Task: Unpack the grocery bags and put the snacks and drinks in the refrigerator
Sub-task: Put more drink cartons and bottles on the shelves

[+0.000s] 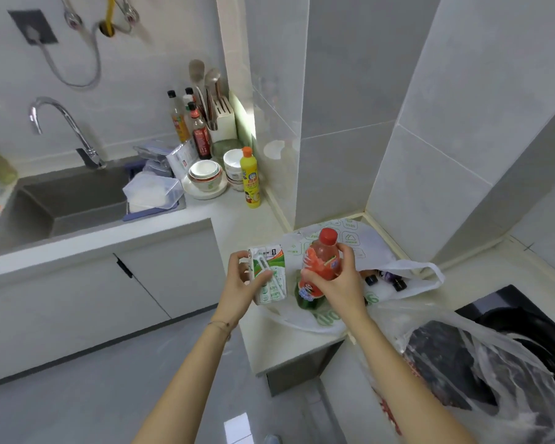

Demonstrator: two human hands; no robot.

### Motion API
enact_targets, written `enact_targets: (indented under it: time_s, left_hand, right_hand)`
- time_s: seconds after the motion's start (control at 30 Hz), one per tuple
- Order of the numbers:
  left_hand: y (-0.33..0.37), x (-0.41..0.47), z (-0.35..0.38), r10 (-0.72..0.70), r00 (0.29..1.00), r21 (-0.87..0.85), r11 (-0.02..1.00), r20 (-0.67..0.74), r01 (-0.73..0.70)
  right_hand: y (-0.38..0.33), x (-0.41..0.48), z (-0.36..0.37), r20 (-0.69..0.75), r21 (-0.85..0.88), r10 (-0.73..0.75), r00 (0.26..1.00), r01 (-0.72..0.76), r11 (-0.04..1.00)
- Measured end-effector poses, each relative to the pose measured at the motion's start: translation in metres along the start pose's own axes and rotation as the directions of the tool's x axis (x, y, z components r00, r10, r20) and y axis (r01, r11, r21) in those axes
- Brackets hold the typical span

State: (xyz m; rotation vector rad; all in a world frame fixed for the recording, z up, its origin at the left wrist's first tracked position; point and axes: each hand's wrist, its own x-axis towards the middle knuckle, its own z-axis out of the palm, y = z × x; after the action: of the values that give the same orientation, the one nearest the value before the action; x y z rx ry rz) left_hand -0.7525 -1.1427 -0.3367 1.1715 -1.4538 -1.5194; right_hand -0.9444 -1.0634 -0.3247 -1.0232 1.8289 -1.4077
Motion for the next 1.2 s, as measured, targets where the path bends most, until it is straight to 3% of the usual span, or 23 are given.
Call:
enact_targets:
  time_s: [0.23, 0.43, 0.63, 0.93, 1.2]
  left_hand:
    - [0.002, -0.089, 0.005, 0.008, 0.958, -0.148, 0.988, -0.287, -0.053]
    - [0.011, -0.181, -0.014, 0.075, 0.837, -0.084, 0.986, -0.542, -0.142]
    - [0.021, -0.305, -0.064, 0.132, 0.587, 0.011, 0.979, -0.799, -0.205]
    - [0.011, -0.539, -0.114, 0.128, 0.167, 0.095, 0.977, -0.978, -0.190]
    - [0.006, -0.755, -0.131, 0.163, -0.046, 0.167, 0.982, -0.986, -0.093]
  right_hand:
    - [-0.015, -0.040, -0.002, 0.292, 0.084, -0.140, 0.946, 0.120, 0.989]
    - [-0.035, -0.091, 0.022, 0.484, 0.152, -0.257, 0.837, 0.209, 0.966]
    - [-0.076, -0.182, 0.073, 0.699, 0.251, -0.403, 0.591, 0.325, 0.912]
    - [-0.129, -0.391, 0.145, 0.851, 0.447, -0.494, 0.176, 0.251, 0.859]
    - [-0.151, -0.606, 0.154, 0.832, 0.553, -0.551, -0.060, 0.158, 0.818]
